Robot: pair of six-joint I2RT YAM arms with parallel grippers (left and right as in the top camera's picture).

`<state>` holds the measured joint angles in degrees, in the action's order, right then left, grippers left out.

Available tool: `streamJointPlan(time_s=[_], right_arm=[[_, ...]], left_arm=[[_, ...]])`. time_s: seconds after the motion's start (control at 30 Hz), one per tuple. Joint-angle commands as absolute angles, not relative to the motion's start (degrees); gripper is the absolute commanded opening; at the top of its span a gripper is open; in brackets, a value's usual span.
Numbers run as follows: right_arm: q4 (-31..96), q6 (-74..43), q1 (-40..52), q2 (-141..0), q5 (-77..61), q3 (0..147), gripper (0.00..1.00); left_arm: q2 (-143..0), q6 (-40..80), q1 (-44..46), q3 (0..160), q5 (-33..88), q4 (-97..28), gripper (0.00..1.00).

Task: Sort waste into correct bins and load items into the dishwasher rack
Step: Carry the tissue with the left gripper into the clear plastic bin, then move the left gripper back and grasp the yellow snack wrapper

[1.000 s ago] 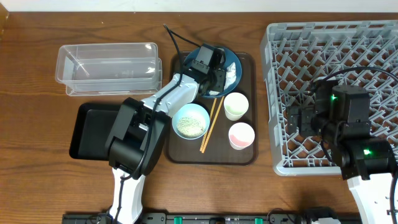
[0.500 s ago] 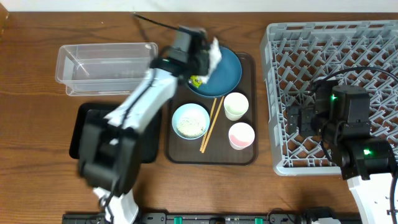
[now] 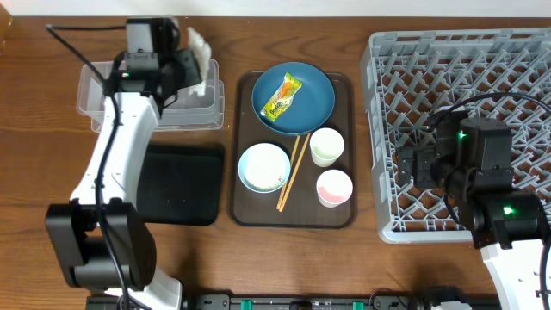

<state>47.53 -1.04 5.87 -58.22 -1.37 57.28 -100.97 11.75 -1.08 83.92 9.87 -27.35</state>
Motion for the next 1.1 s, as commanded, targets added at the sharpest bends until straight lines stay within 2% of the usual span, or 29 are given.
streamJointPlan(time_s=[0.0, 0.13, 0.17, 0.2, 0.3, 0.37, 0.67, 1.07], right_arm=[[47.6, -1.7, 6.3, -57.6, -1.5, 58.4, 0.99], [47.6, -1.7, 6.3, -57.6, -1.5, 58.4, 0.99], [47.6, -1.7, 6.3, -57.6, -1.5, 58.4, 0.99], [47.6, -1.7, 6.3, -57.6, -1.5, 58.4, 0.99], [47.6, -1.7, 6.3, -57.6, -1.5, 58.4, 0.99], [47.6, -1.7, 6.3, -57.6, -1.5, 58.4, 0.99], [47.6, -1.7, 6.3, -57.6, -1.5, 58.4, 0.99], [47.6, -1.7, 6.3, -57.6, -1.5, 58.4, 0.99]], left_arm=[[-103.9, 10.6, -2.3, 83.8, 9.3, -29.4, 0.06], [-106.4, 10.6, -2.6, 83.8, 9.4, -30.0, 0.09], [-106.7, 10.6, -2.6, 83.8, 9.4, -30.0, 0.16], [-107.0, 10.6, -2.6, 83.8, 9.4, -30.0, 0.31], [-106.7, 10.6, -2.6, 83.9, 9.4, -29.6, 0.51], [-105.7, 10.6, -2.6, 83.9, 9.4, -28.8, 0.59], [-98.9, 9.8, 2.1, 83.9, 11.9, -24.0, 0.6], [-106.5, -0.5, 16.2, 83.9, 13.0, -19.8, 0.6]])
